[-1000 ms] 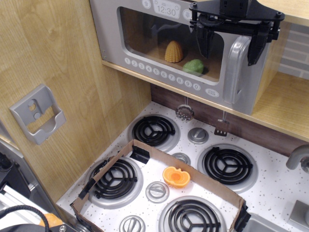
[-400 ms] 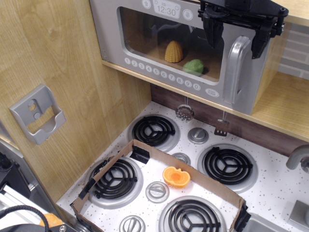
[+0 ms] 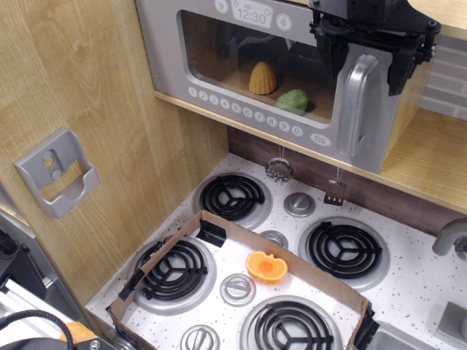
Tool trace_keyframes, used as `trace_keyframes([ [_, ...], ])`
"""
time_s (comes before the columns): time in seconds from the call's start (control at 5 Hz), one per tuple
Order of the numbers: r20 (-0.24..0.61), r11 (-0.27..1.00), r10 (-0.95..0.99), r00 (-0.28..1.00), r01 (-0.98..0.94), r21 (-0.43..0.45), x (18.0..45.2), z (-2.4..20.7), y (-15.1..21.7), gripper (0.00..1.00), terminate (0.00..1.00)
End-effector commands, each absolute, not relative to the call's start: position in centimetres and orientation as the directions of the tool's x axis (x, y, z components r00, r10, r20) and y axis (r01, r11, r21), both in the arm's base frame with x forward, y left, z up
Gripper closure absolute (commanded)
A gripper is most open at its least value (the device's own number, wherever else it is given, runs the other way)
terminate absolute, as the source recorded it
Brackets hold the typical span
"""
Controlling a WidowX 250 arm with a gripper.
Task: Open microwave
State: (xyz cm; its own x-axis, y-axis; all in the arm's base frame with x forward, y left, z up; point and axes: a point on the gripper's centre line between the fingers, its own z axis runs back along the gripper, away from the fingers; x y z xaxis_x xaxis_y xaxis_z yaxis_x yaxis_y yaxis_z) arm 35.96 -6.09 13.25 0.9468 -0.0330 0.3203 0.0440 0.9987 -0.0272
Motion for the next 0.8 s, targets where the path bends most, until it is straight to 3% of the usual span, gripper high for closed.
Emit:
trace_keyframes([
  [0.0, 0.37, 0.998, -0.022, 0.929, 0.041, -0.045, 36.0, 13.5, -5.6, 0.0, 0.0],
  [0.2, 0.368, 0.998, -0.012, 0.93, 0.034, -0.053, 35.6, 12.8, -5.2, 1.0, 0.0],
  [0.6, 0.362, 0.999, 0.004, 0.932, 0.01, -0.036, 34.4, 13.3, -4.9, 1.0, 0.0],
])
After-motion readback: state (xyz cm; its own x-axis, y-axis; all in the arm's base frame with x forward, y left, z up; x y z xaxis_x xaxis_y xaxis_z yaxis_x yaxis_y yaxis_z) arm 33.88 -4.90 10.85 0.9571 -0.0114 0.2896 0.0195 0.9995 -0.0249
